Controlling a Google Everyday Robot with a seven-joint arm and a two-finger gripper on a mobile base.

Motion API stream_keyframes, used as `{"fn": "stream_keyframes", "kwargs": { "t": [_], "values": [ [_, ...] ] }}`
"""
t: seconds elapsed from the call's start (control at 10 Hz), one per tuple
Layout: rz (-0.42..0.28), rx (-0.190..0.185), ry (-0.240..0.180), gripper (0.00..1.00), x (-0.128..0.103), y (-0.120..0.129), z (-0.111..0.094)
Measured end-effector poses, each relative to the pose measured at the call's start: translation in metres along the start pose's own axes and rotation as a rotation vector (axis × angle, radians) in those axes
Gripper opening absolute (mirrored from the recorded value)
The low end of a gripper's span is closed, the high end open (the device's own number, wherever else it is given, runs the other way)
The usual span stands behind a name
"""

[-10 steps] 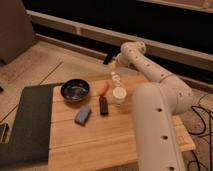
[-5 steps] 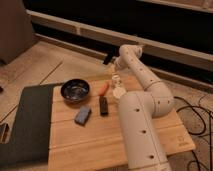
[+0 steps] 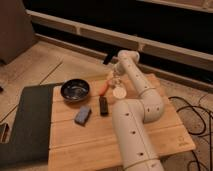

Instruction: Stand the bottle upright

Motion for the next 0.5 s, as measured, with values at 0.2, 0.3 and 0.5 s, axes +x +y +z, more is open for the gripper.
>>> {"fn": "stream_keyframes", "kwargs": {
  "t": [0.2, 0.3, 0.5],
  "values": [
    [-0.008, 0.011, 0.006, 0.37, -0.001, -0.003, -0.006],
    [-0.015, 0.023, 0.002, 0.25, -0.005, -0.005, -0.013],
    [-0.03, 0.053, -0.003, 0.04, -0.012, -0.009, -0.03]
  ]
}}
